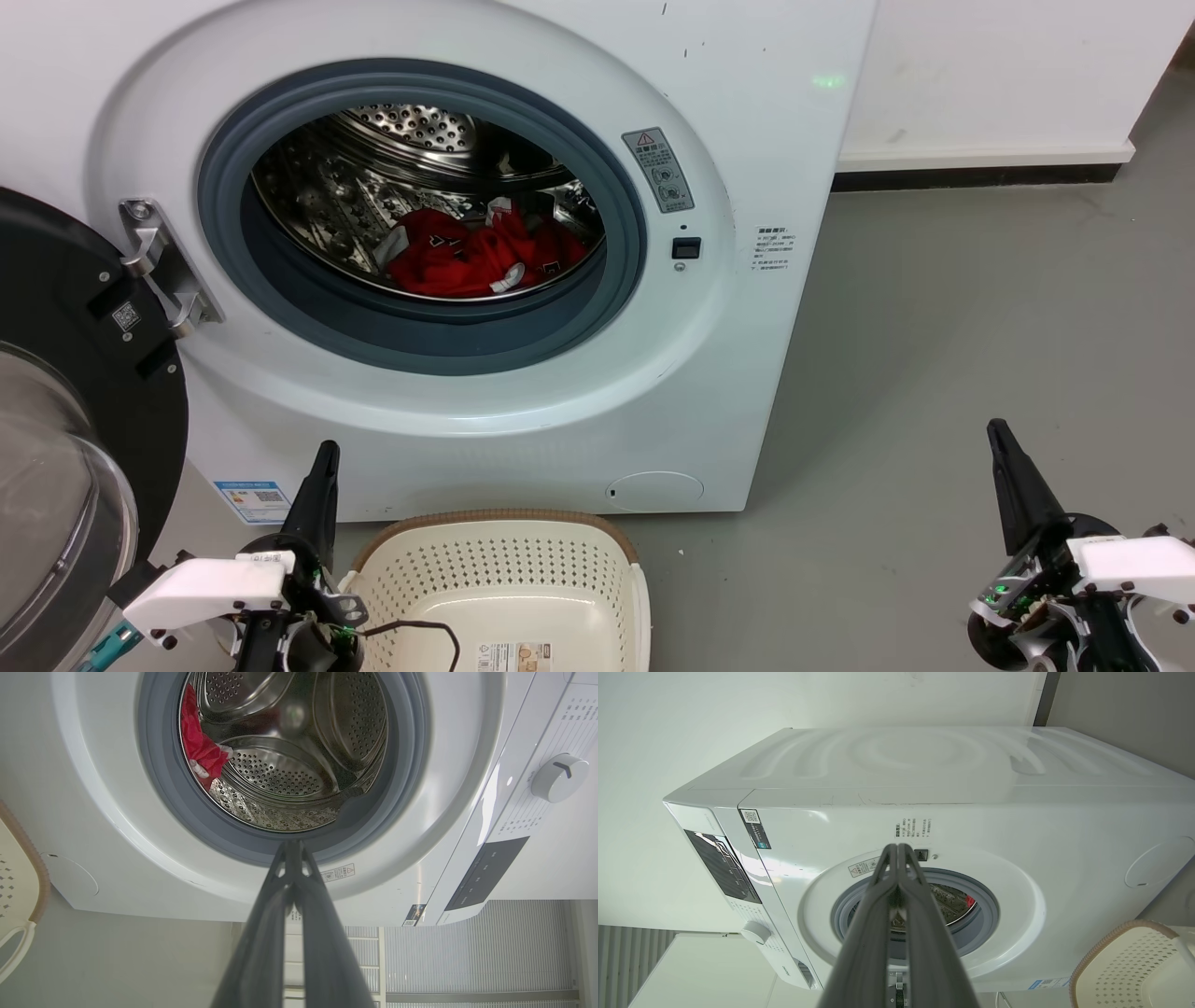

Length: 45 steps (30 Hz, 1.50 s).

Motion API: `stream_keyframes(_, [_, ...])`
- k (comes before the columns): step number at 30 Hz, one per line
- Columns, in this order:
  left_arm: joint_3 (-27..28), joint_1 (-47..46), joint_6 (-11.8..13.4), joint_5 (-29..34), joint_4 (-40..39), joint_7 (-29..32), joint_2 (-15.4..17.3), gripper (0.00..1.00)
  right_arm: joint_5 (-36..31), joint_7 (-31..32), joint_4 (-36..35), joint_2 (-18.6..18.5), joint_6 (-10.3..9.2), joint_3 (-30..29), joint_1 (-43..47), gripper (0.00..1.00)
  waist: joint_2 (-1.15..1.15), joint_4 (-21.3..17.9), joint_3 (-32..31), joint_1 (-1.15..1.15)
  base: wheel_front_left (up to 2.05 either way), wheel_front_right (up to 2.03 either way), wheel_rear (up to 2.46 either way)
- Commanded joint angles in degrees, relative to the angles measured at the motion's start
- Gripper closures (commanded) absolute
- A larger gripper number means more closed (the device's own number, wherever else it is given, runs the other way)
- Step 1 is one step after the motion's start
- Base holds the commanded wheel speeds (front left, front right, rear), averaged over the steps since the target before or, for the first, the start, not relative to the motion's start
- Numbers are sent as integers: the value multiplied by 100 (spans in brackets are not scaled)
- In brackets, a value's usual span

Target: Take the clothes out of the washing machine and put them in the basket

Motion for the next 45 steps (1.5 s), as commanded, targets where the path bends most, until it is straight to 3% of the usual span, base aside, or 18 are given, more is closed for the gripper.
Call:
stream_keyframes(1, [18,-29,-24,-12,-14,20,-11,100,7,-5,10,23,-2,2,-80,100,0,0,0,0,0,0,0])
stream_keyframes(6, [18,-29,-24,-12,-14,20,-11,100,7,-5,10,23,-2,2,-80,100,0,0,0,0,0,0,0])
stream_keyframes(7, [0,0,0,0,0,0,0,0,0,0,0,0,0,-1,0,0,0,0,0,0,0,0,0])
stream_keyframes(21, [-245,-34,-1,298,-146,-365,-1,0,-417,-361,-236,3,0,133,181,0,0,14,7,0,0,0,0])
stream_keyframes(45, [-572,-152,-5,3287,-599,-969,0,0,-4026,-912,-1002,6,-1,222,498,0,0,53,-7,0,0,0,0])
